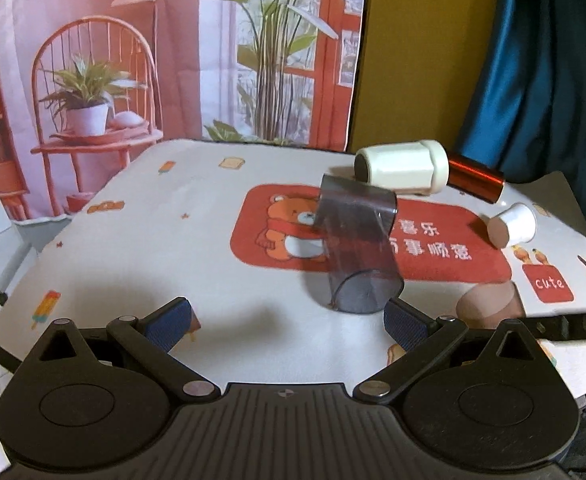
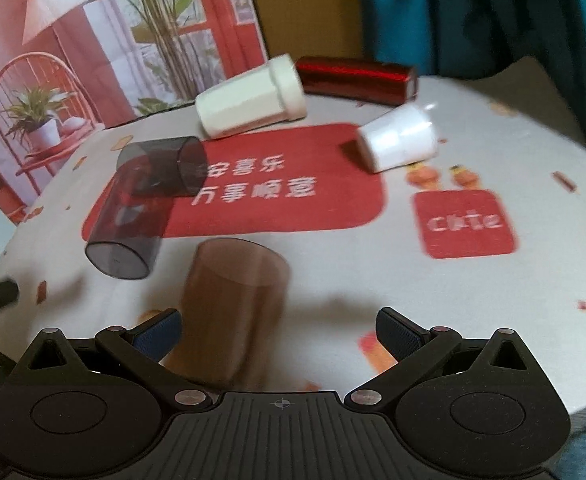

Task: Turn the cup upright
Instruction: 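Close the right gripper on the upright amber cup while the left gripper opens and withdraws, then carry the upright amber cup with the right gripper toward the white cup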

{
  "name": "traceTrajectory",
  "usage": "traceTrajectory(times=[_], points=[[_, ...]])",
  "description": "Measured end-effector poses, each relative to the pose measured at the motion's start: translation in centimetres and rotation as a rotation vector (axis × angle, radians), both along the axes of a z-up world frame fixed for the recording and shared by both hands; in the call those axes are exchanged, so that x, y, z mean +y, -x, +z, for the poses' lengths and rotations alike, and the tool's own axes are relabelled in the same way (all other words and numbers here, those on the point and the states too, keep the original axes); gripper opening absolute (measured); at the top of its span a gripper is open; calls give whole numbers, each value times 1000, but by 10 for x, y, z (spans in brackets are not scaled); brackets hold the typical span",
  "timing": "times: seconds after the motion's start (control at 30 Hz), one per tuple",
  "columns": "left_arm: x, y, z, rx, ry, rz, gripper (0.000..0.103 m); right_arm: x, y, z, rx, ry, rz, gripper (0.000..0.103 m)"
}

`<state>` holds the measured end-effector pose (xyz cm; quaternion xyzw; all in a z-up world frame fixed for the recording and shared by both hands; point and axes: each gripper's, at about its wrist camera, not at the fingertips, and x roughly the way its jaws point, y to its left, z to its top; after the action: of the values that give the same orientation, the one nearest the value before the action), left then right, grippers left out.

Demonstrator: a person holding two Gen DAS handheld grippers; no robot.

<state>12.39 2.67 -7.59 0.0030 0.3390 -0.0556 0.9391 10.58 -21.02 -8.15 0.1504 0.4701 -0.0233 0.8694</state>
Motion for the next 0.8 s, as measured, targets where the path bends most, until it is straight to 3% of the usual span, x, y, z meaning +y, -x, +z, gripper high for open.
traceTrajectory(times=[0.13,0.27,0.43,0.5,0.53,0.8], points=[[6,2,-7,12,15,-4,103,5,-23,-13,42,-57,-8,103],[13,1,-12,17,36,9,103,11,-37,-24,76,-52,-10,101],[12,-1,-16,19,44,13,103,20,-42,-24,60,-25,34,90],[9,-2,-18,23,37,8,103,26,-41,-22,43,-19,67,75],[9,-2,-18,24,34,5,103,27,-40,-22,39,-23,77,73],[8,-2,-19,35,22,4,103,32,-25,-25,-8,-9,101,71]])
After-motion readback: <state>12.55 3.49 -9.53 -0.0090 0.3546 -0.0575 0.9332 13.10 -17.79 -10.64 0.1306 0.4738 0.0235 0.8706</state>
